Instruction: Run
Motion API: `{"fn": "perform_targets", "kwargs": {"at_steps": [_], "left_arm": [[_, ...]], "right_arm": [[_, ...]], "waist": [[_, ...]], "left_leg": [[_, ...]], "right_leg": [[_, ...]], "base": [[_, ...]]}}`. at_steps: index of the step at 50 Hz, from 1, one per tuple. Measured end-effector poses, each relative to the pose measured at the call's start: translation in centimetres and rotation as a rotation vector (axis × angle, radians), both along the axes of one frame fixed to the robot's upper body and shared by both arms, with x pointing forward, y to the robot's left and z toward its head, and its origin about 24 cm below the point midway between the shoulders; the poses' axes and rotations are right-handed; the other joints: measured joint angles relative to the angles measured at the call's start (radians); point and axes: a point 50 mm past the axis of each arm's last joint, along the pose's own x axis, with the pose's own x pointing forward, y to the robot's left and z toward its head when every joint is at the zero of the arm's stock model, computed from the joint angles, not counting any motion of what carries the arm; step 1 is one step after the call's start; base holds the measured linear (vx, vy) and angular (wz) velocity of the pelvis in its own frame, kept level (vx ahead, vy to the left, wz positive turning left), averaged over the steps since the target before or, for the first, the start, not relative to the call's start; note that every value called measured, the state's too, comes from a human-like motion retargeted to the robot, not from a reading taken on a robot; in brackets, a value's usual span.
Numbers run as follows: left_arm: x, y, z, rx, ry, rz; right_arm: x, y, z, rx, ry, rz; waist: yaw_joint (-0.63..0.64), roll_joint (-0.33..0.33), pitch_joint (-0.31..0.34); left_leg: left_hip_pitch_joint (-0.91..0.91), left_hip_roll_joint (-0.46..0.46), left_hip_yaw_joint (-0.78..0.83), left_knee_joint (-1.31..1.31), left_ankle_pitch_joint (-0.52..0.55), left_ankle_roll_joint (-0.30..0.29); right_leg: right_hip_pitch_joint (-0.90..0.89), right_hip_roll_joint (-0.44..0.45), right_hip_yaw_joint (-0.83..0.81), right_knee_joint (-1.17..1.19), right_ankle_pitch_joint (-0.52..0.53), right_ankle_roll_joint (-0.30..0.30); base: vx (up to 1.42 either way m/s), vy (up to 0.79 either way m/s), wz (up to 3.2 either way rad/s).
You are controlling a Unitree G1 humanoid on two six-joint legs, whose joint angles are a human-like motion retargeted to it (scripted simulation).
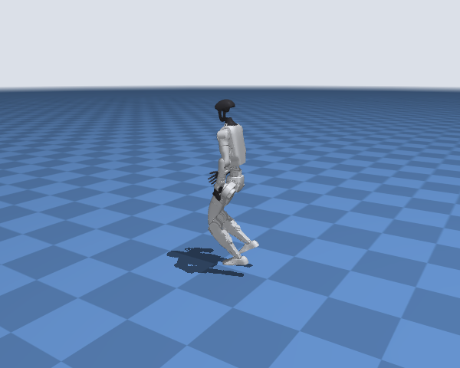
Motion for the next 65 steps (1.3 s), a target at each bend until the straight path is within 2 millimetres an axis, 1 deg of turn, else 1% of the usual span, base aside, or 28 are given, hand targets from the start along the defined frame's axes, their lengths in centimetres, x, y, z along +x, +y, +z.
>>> {"fn": "perform_targets", "kwargs": {"at_steps": [3,5,7,10,12,14,15,18,20,23,25,28,30,31,32,33,36,39,41,43,46,48,50,53,55,57,60,65], "left_arm": [[0.4,-0.2,0.3,-0.005,-0.038,-0.001],[1.3,-0.4,0.8,-0.005,-0.1,0.004],[2.7,-0.6,1.6,-0.009,-0.187,0.006],[5.3,-1.2,3.3,-0.013,-0.332,-0.005],[7.2,-1.6,4.4,-0.01,-0.415,-0.016],[7.9,-2.1,4.9,-0.017,-0.446,-0.022],[7.9,-2.3,4.9,-0.023,-0.446,-0.025],[6.5,-2.6,4.0,-0.052,-0.381,-0.026],[5.5,-2.6,3.4,-0.065,-0.331,-0.008],[4.3,-2.3,2.6,-0.045,-0.285,0.011],[3.8,-2.0,2.2,-0.008,-0.272,0.016],[3.9,-1.6,1.8,0.071,-0.283,0.02],[4.2,-1.3,1.8,0.115,-0.295,0.024],[4.4,-1.3,1.8,0.128,-0.302,0.032],[4.5,-1.3,1.8,0.138,-0.306,0.038],[4.4,-1.3,1.7,0.142,-0.304,0.045],[3.9,-1.3,1.6,0.132,-0.295,0.057],[3.7,-1.2,1.8,0.112,-0.307,0.068],[3.8,-1.1,2.0,0.099,-0.326,0.075],[3.9,-0.8,2.4,0.088,-0.344,0.083],[4.2,-0.3,2.7,0.078,-0.356,0.109],[4.1,0.0,2.8,0.074,-0.352,0.132],[4.0,0.3,2.7,0.073,-0.342,0.159],[3.7,0.5,2.4,0.076,-0.318,0.196],[3.6,0.5,2.0,0.083,-0.289,0.198],[2.8,0.4,1.4,0.083,-0.239,0.187],[1.3,0.3,0.6,0.076,-0.16,0.16],[-0.6,0.4,-0.1,0.077,-0.082,0.105]], "right_arm": [[0.1,-0.1,0.6,-0.022,-0.04,-0.044],[0.1,-0.4,0.9,-0.046,-0.063,-0.086],[0.0,-1.1,1.1,-0.083,-0.077,-0.142],[-0.8,-2.5,0.6,-0.147,-0.047,-0.244],[-1.4,-3.5,-0.4,-0.194,0.017,-0.323],[-3.0,-4.1,-1.9,-0.226,0.113,-0.383],[-4.2,-4.3,-2.7,-0.238,0.167,-0.406],[-7.7,-4.2,-4.8,-0.251,0.323,-0.414],[-9.5,-4.0,-5.6,-0.257,0.396,-0.402],[-11.2,-4.1,-6.2,-0.286,0.455,-0.374],[-11.9,-4.1,-6.4,-0.317,0.471,-0.351],[-11.2,-4.0,-6.2,-0.359,0.449,-0.322],[-10.0,-3.6,-6.0,-0.363,0.413,-0.315],[-9.3,-3.4,-5.8,-0.359,0.39,-0.309],[-8.6,-3.1,-5.6,-0.354,0.367,-0.302],[-8.1,-2.8,-5.4,-0.348,0.343,-0.294],[-7.0,-2.0,-4.7,-0.324,0.276,-0.26],[-6.2,-1.4,-4.0,-0.298,0.218,-0.221],[-5.8,-1.1,-3.6,-0.282,0.184,-0.2],[-5.4,-1.1,-3.1,-0.27,0.153,-0.186],[-4.8,-1.1,-2.5,-0.266,0.109,-0.177],[-4.2,-1.4,-2.0,-0.274,0.08,-0.181],[-3.7,-1.8,-1.6,-0.289,0.062,-0.189],[-3.0,-2.5,-1.4,-0.329,0.058,-0.212],[-2.4,-3.1,-1.4,-0.357,0.07,-0.232],[-2.5,-3.6,-1.8,-0.37,0.099,-0.25],[-3.6,-4.2,-2.5,-0.377,0.16,-0.266],[-5.6,-4.9,-3.6,-0.401,0.251,-0.252]], "waist": [[-0.027,0.023,-0.01],[-0.038,0.05,-0.007],[-0.046,0.071,0.0],[-0.051,0.088,0.016],[-0.05,0.104,0.031],[-0.052,0.12,0.029],[-0.053,0.127,0.022],[-0.068,0.153,-0.003],[-0.081,0.175,-0.015],[-0.102,0.203,-0.029],[-0.116,0.219,-0.031],[-0.136,0.22,-0.006],[-0.139,0.205,0.017],[-0.139,0.195,0.026],[-0.138,0.187,0.032],[-0.135,0.183,0.033],[-0.124,0.176,0.027],[-0.114,0.169,0.017],[-0.104,0.163,0.014],[-0.089,0.155,0.014],[-0.067,0.145,0.02],[-0.054,0.139,0.027],[-0.042,0.135,0.037],[-0.032,0.135,0.068],[-0.031,0.137,0.092],[-0.029,0.141,0.099],[-0.024,0.145,0.092],[-0.035,0.13,0.071]], "left_leg": [[-0.042,0.05,0.009,0.056,0.072,-0.036],[-0.095,0.104,0.023,0.176,0.091,-0.046],[-0.145,0.171,0.052,0.337,0.078,-0.023],[-0.204,0.279,0.103,0.589,0.027,0.041],[-0.231,0.334,0.116,0.712,-0.001,0.076],[-0.232,0.36,0.124,0.776,-0.001,0.09],[-0.224,0.365,0.129,0.789,0.008,0.09],[-0.153,0.343,0.132,0.745,0.035,0.066],[-0.092,0.33,0.14,0.691,0.039,0.052],[0.004,0.306,0.153,0.578,0.002,0.029],[0.057,0.292,0.155,0.511,-0.065,0.019],[0.108,0.264,0.151,0.411,-0.228,0.015],[0.122,0.252,0.16,0.344,-0.316,0.021],[0.131,0.241,0.163,0.304,-0.315,0.023],[0.137,0.232,0.163,0.262,-0.302,0.021],[0.139,0.225,0.157,0.219,-0.266,0.01],[0.13,0.212,0.123,0.099,-0.093,-0.049],[0.098,0.207,0.094,0.045,0.068,-0.098],[0.062,0.202,0.071,0.055,0.147,-0.125],[0.025,0.196,0.047,0.089,0.182,-0.14],[-0.022,0.202,0.021,0.171,0.171,-0.128],[-0.053,0.211,0.005,0.241,0.14,-0.114],[-0.086,0.221,-0.013,0.322,0.092,-0.101],[-0.142,0.238,-0.032,0.425,0.013,-0.084],[-0.177,0.241,-0.04,0.445,-0.015,-0.081],[-0.2,0.233,-0.046,0.41,-0.025,-0.082],[-0.216,0.203,-0.057,0.289,-0.023,-0.092],[-0.199,0.103,-0.089,0.054,0.022,-0.106]], "right_leg": [[0.023,0.085,0.036,-0.123,0.022,0.025],[0.047,0.154,0.067,-0.196,0.022,0.032],[0.073,0.2,0.091,-0.238,-0.019,0.018],[0.102,0.225,0.105,-0.252,-0.137,-0.028],[0.12,0.234,0.101,-0.272,-0.16,-0.044],[0.139,0.234,0.102,-0.313,-0.127,-0.04],[0.148,0.232,0.105,-0.338,-0.096,-0.031],[0.158,0.241,0.122,-0.378,0.06,0.028],[0.149,0.249,0.118,-0.376,0.1,0.045],[0.134,0.256,0.1,-0.349,0.035,0.018],[0.121,0.256,0.082,-0.308,-0.066,-0.021],[0.102,0.225,0.039,-0.225,-0.251,-0.087],[0.092,0.195,0.01,-0.188,-0.308,-0.103],[0.095,0.181,0.004,-0.197,-0.291,-0.098],[0.099,0.17,-0.001,-0.21,-0.268,-0.092],[0.105,0.165,-0.004,-0.235,-0.232,-0.082],[0.126,0.157,-0.017,-0.325,-0.086,-0.047],[0.127,0.156,-0.021,-0.375,0.024,-0.021],[0.125,0.158,-0.021,-0.376,0.065,-0.01],[0.131,0.164,-0.014,-0.368,0.077,-0.003],[0.167,0.179,0.002,-0.373,0.057,-0.003],[0.197,0.195,0.023,-0.383,0.014,-0.01],[0.225,0.21,0.042,-0.381,-0.065,-0.027],[0.247,0.221,0.054,-0.356,-0.227,-0.07],[0.258,0.223,0.057,-0.35,-0.277,-0.076],[0.268,0.214,0.052,-0.363,-0.281,-0.074],[0.288,0.193,0.042,-0.409,-0.247,-0.065],[0.312,0.149,0.045,-0.433,-0.165,-0.025]], "base": [[-0.04,-0.02,0.12],[-0.08,-0.02,0.18],[-0.08,-0.01,0.21],[-0.07,-0.01,0.27],[-0.06,0.0,0.33],[-0.03,0.02,0.3],[-0.01,0.04,0.26],[0.0,0.06,0.24],[0.0,0.08,0.24],[-0.01,0.08,0.24],[-0.03,0.07,0.22],[-0.06,0.06,0.21],[-0.08,0.05,0.27],[-0.09,0.04,0.31],[-0.09,0.03,0.27],[-0.1,0.02,0.18],[-0.11,0.01,0.06],[-0.13,-0.01,0.06],[-0.14,-0.02,0.11],[-0.13,-0.01,0.15],[-0.1,-0.01,0.17],[-0.07,0.0,0.12],[-0.06,0.01,0.09],[0.0,0.01,0.07],[0.03,0.04,0.26],[0.07,0.05,0.22],[0.14,0.06,0.24],[0.2,0.08,0.39]]}}
